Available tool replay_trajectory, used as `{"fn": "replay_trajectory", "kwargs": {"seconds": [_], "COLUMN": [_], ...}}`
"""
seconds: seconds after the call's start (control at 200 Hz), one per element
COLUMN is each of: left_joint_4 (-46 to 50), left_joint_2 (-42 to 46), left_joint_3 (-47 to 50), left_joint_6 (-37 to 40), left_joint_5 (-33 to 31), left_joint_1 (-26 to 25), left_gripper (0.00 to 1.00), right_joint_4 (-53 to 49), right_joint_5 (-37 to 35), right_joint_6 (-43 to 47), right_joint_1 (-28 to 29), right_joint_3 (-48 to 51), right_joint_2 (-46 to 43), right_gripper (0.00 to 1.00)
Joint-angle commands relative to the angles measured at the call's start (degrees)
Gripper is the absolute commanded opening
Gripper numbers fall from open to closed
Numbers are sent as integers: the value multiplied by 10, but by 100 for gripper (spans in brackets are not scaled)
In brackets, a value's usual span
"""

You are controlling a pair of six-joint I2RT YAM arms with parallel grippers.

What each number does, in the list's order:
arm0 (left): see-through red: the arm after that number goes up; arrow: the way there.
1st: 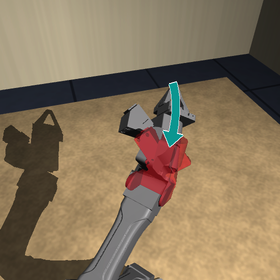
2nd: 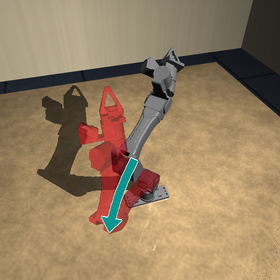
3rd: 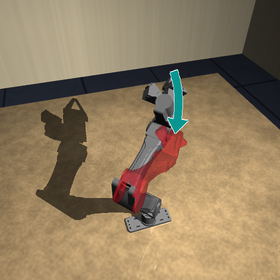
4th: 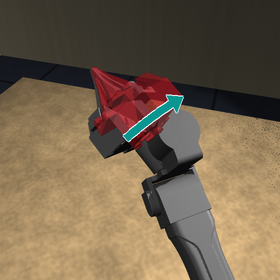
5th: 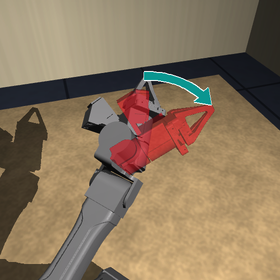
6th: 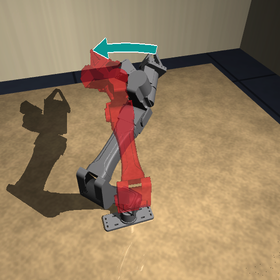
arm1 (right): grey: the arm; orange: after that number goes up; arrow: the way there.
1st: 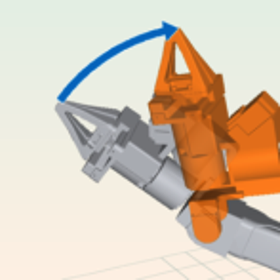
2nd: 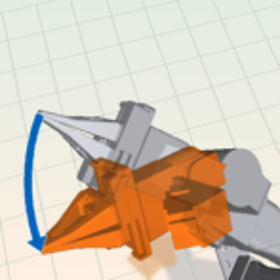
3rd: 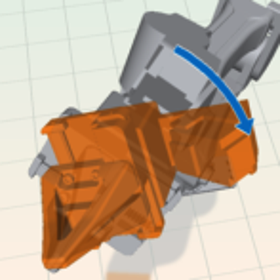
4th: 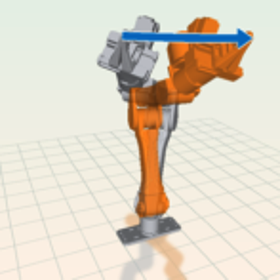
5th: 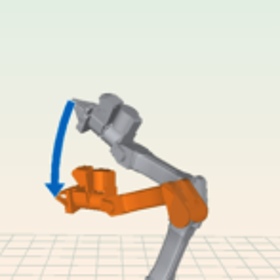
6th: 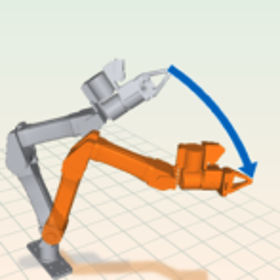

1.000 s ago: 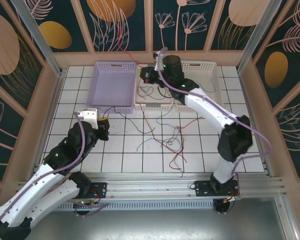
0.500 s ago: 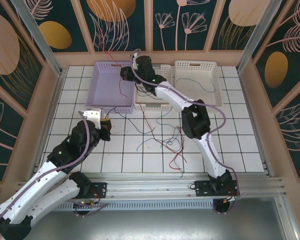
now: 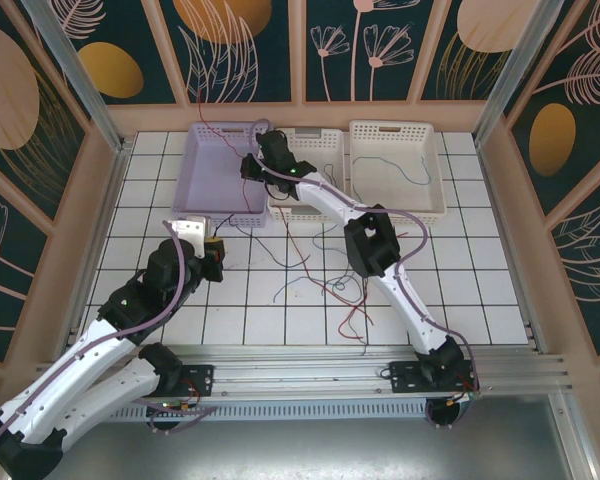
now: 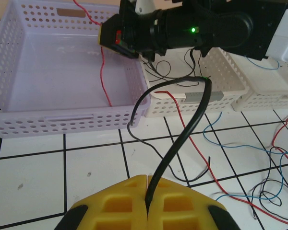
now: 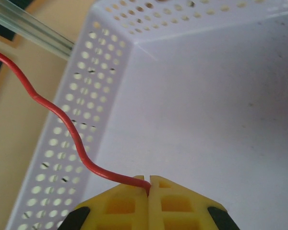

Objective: Untangle the cables

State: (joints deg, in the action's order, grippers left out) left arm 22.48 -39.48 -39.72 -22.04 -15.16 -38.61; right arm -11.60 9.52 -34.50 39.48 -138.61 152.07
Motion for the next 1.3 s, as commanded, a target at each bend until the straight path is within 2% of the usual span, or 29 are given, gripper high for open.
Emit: {"fn": "replay_trajectory", "kwargs": {"seconds": [0.0,0.385,0.565,0.791,1.006,1.186,1.296], "left_joint_4": [-18,-18,-16,-16,-14,-20,-30], "left_joint_2": [-1,-10,-10,-12,-10,33,64], "left_joint_3": [3,3,3,3,2,5,8], "left_joint_6": [12,13,14,14,14,9,9], "left_joint_5": [9,11,10,10,2,-24,-30], "left_joint_1": [3,3,3,3,3,3,3], "left_gripper": [0,0,0,0,0,0,0], "right_joint_4": [-41,-87,-94,-94,-87,-105,-122], "right_joint_5": [-24,-15,-24,-46,-62,-97,-115], "right_joint_6": [-7,-18,-9,-2,19,68,99], "right_joint_1": [8,9,10,14,14,15,17], "right_joint_3": [-31,-74,-77,-77,-77,-72,-28], "right_joint_2": [21,60,45,10,-68,-172,-250], "right_gripper": [0,0,28,38,45,53,55]}}
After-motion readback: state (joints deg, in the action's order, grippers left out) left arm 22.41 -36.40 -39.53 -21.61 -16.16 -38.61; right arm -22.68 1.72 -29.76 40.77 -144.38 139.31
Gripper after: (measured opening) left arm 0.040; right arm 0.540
